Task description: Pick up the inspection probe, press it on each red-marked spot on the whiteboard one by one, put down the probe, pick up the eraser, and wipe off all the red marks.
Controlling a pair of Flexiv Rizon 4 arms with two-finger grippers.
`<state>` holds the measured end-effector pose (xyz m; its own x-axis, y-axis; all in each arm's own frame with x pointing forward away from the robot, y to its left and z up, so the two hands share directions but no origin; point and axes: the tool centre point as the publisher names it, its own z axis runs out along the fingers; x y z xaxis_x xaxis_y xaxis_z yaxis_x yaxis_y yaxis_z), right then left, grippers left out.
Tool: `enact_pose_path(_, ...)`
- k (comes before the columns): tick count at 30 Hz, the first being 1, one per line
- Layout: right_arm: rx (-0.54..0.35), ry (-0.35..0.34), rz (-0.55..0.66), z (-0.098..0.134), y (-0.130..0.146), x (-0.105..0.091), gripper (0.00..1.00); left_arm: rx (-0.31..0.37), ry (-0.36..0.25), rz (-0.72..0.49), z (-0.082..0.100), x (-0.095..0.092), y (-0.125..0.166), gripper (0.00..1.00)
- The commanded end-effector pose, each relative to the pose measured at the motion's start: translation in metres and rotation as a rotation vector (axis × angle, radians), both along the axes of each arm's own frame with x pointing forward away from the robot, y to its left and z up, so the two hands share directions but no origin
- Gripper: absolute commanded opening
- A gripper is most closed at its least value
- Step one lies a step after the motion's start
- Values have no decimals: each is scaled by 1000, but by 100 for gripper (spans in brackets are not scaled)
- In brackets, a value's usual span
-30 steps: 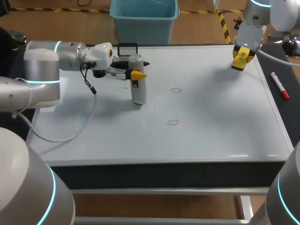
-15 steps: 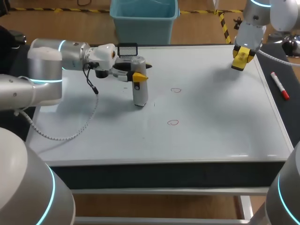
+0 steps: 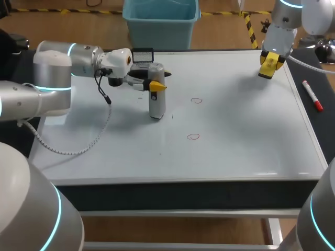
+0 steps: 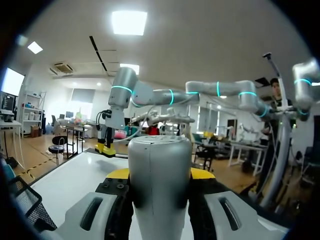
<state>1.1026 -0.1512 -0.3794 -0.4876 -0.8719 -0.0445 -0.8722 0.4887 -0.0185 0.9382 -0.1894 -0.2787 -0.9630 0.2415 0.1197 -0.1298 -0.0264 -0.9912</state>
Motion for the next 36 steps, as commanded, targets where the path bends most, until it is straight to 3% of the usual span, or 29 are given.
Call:
enact_pose_path(1, -3, 0, 3, 2, -1, 0, 0, -4, -1, -6, -3, 2, 0, 0)
enact_pose_path(21, -3, 0, 3, 2, -1, 0, 0, -24, -9, 33, 6, 2, 14, 0)
enact_pose_path(26, -3, 0, 3, 2, -1, 0, 0, -41, -22, 98, 17, 14, 37, 0)
enact_pose_path(36, -3, 0, 3, 2, -1, 0, 0, -5, -57, 256, 29, 49, 95, 0)
